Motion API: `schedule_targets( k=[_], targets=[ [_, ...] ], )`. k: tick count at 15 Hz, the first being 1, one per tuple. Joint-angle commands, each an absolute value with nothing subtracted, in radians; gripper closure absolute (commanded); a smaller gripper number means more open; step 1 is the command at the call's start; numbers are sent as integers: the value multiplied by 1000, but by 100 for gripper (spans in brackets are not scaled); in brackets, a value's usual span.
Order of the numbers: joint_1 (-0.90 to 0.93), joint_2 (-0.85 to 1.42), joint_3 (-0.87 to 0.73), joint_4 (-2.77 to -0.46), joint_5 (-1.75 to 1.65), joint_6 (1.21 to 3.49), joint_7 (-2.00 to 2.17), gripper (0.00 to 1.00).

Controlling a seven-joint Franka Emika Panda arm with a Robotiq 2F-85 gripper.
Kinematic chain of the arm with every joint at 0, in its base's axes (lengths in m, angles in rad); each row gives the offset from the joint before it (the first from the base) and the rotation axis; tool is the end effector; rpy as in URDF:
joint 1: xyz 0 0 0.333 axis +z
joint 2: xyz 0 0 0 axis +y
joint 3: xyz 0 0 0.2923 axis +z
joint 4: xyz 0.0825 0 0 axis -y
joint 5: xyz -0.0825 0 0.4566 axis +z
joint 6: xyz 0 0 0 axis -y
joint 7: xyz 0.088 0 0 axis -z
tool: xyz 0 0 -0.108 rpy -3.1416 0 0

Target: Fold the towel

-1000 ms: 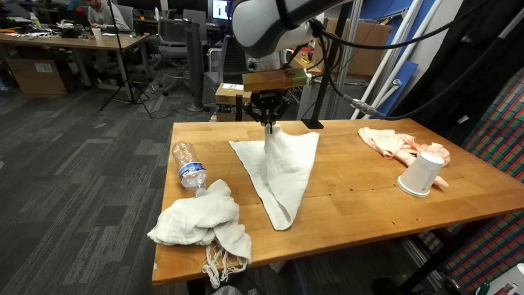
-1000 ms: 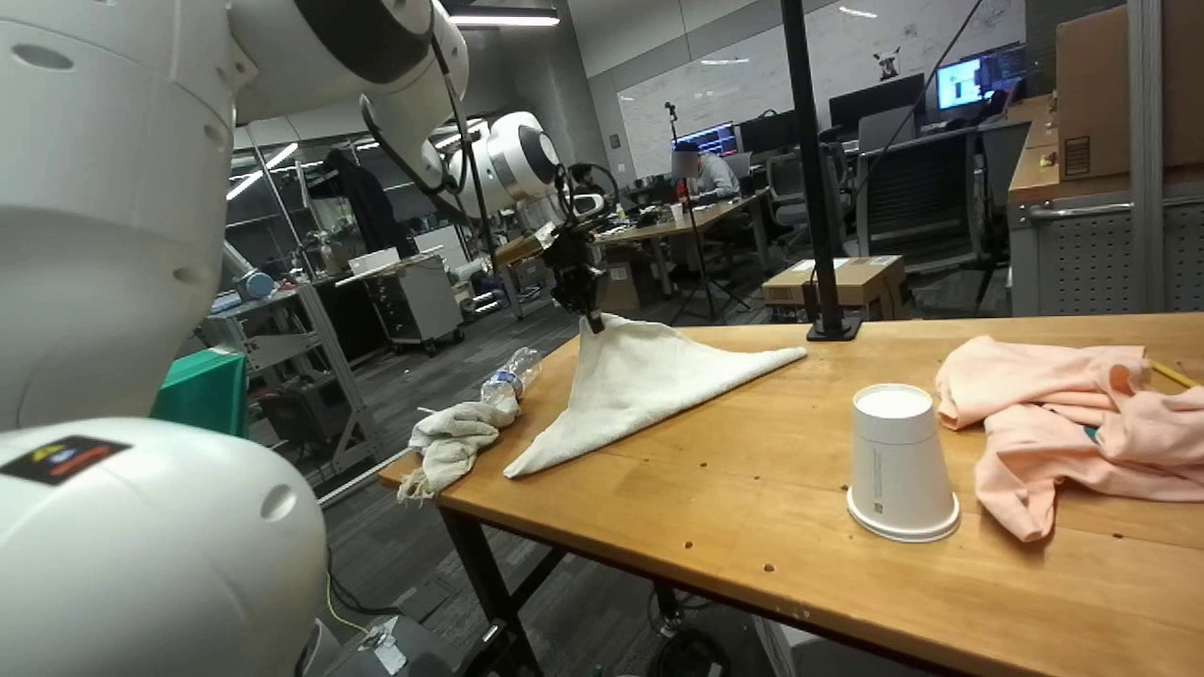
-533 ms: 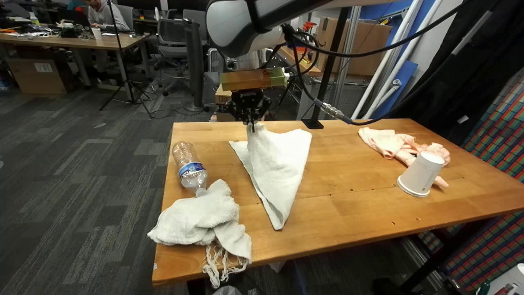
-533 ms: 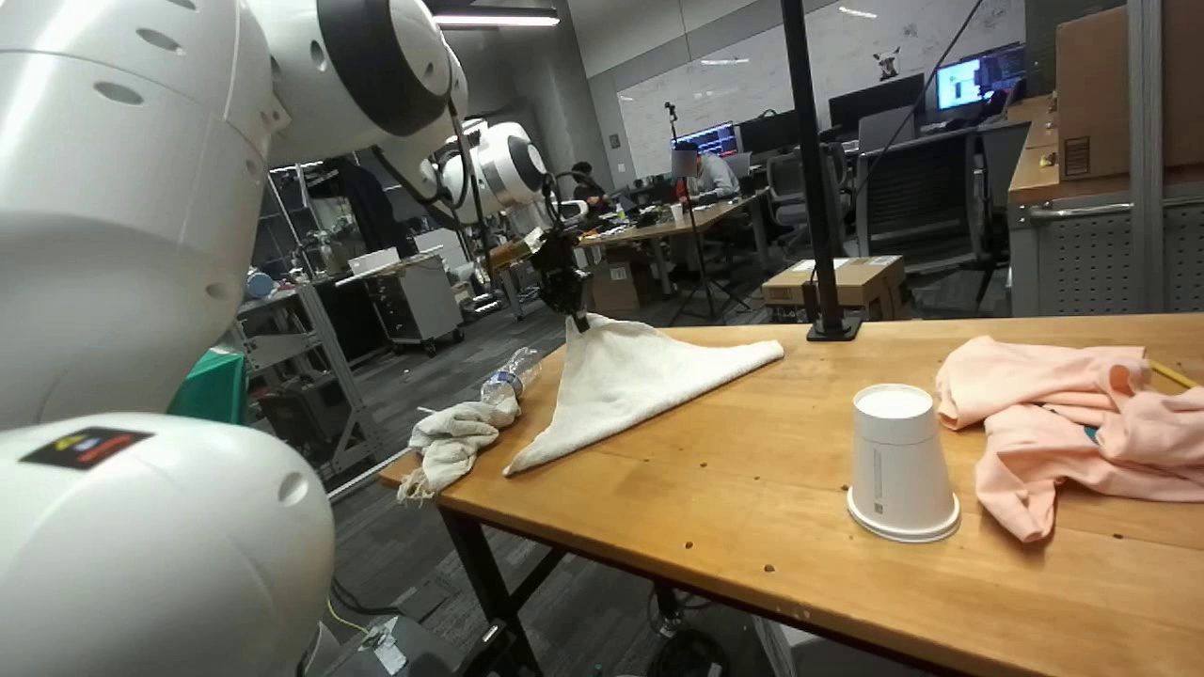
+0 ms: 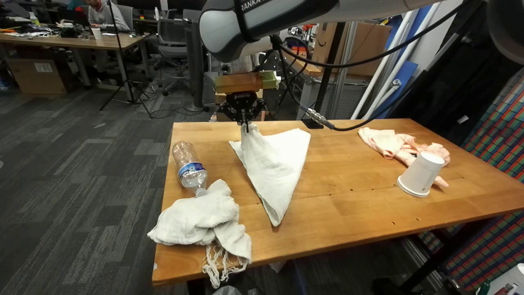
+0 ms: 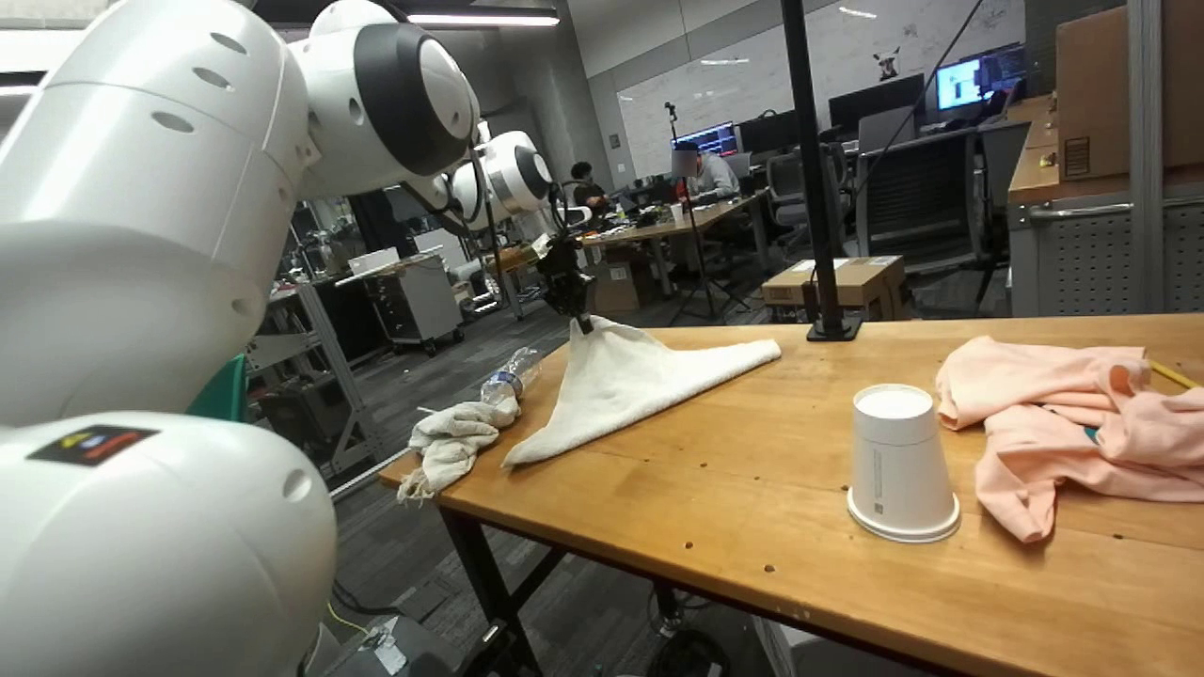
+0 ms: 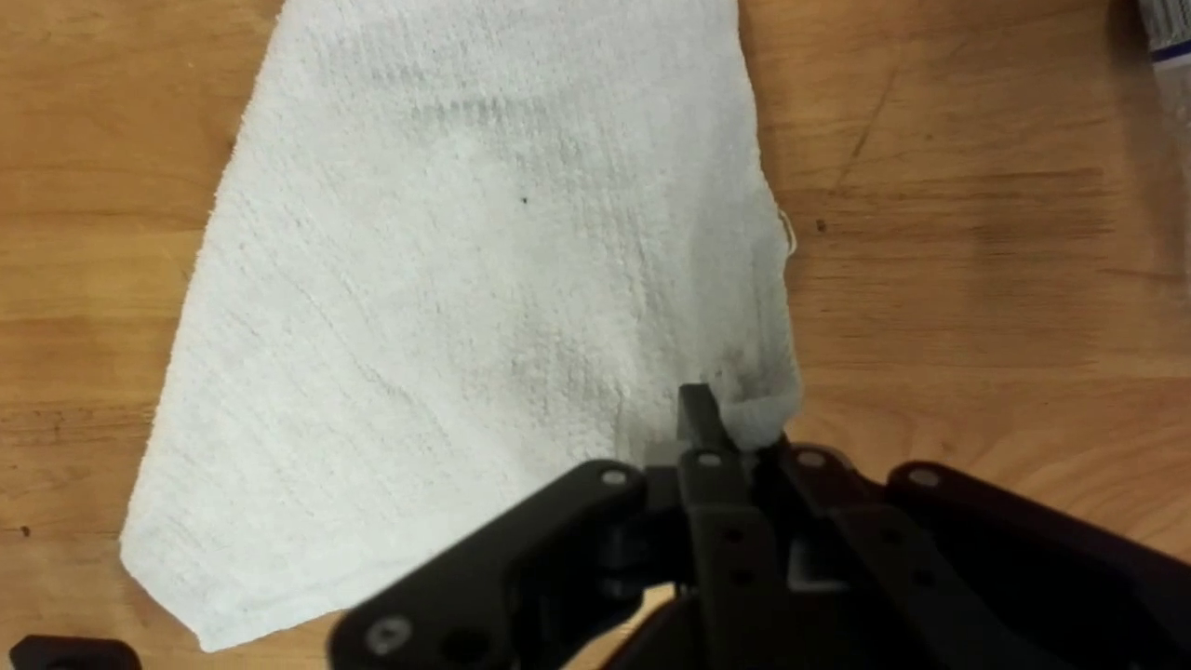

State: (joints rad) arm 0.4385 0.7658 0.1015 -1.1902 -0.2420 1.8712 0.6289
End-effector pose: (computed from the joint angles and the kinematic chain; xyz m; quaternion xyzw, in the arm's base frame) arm 0.7010 0.3768 0.2793 0.9960 -0.0165 0.0094 0.0876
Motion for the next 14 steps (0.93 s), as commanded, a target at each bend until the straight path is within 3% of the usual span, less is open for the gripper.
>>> schedule_targets(
  k=[1, 14],
  targets=[
    [452, 822, 78, -1087, -223, 1832, 594, 94],
    [413, 921, 94, -981, -75, 1833, 469, 94]
  ],
)
